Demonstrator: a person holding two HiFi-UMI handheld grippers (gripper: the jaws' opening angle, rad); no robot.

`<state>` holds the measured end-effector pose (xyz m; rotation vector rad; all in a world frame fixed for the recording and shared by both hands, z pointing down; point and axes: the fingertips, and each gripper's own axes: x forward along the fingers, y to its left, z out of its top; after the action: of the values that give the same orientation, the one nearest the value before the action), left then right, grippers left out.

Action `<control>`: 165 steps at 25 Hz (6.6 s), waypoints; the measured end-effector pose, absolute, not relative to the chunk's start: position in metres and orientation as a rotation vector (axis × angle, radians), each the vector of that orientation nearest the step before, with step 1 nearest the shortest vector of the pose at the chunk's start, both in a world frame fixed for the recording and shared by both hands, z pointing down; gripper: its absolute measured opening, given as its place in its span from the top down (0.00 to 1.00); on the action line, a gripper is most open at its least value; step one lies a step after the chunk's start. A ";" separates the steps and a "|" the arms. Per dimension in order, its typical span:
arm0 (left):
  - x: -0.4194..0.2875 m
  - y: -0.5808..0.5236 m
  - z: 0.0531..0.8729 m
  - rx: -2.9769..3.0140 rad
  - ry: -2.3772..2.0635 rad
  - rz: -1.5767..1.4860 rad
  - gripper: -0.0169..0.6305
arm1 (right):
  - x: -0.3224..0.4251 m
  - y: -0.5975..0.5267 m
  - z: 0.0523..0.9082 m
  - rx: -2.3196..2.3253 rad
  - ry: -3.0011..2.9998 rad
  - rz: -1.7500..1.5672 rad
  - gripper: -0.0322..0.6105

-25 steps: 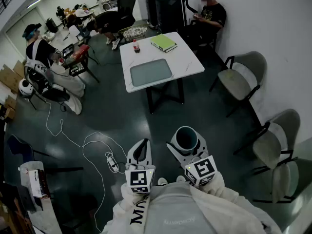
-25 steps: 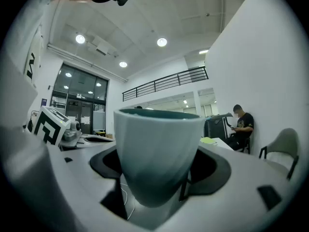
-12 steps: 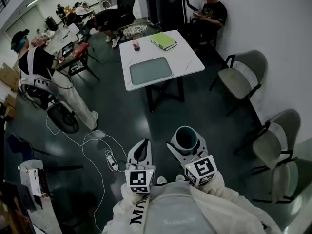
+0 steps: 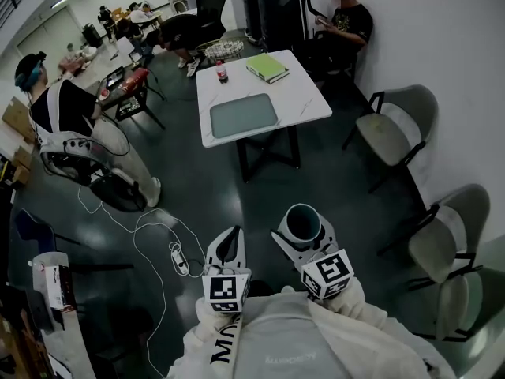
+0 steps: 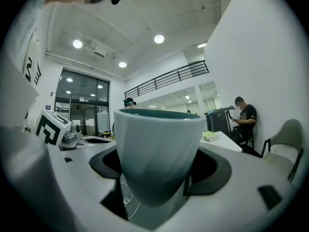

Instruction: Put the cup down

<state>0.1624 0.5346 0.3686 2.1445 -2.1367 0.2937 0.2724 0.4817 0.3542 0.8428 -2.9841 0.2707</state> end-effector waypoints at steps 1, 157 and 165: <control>0.165 0.534 0.371 2.131 -2.140 0.295 0.95 | 0.276 0.479 0.355 0.837 -2.985 0.276 0.37; -0.142 -0.144 0.544 2.317 -1.711 0.494 0.95 | -0.055 -0.167 0.552 1.120 -2.633 0.322 0.37; -0.136 -0.158 0.564 2.299 -1.681 0.527 0.95 | -0.058 -0.175 0.578 1.100 -2.593 0.386 0.37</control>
<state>-0.1360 -0.1584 0.5637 2.2989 -1.6808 0.5274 -0.0579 -0.1749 0.5779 1.1001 -2.5927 0.3860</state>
